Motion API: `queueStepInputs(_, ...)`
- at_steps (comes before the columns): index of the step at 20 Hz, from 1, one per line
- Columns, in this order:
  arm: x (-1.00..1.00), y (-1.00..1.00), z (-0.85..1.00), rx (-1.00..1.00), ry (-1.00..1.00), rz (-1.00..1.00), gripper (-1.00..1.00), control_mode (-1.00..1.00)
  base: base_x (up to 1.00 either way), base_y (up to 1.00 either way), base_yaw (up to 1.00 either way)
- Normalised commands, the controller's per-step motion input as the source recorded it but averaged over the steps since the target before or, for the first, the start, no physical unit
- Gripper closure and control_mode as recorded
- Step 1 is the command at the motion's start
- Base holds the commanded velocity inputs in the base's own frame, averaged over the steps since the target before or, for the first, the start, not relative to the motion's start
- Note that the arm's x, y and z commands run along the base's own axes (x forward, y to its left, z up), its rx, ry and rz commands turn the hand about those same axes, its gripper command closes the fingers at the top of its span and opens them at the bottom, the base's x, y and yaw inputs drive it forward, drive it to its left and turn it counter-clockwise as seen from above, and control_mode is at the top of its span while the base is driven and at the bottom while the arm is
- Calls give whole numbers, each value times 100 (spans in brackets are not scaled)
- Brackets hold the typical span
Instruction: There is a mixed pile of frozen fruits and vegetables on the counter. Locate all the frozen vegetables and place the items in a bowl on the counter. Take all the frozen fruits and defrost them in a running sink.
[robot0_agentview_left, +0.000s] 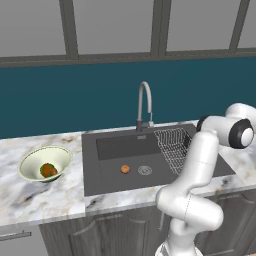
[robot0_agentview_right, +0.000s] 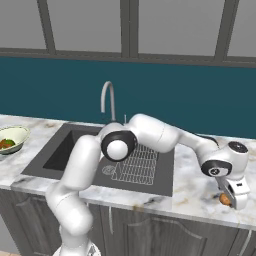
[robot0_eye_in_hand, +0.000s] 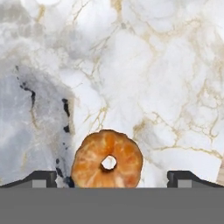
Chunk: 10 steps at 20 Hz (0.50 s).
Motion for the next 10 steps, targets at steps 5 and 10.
queueStepInputs(5,0,-5,-7,3,0,0,-100,-100,0,0,0)
queueStepInputs(10,1,-6,-10,3,0,0,-100,-100,0,0,0)
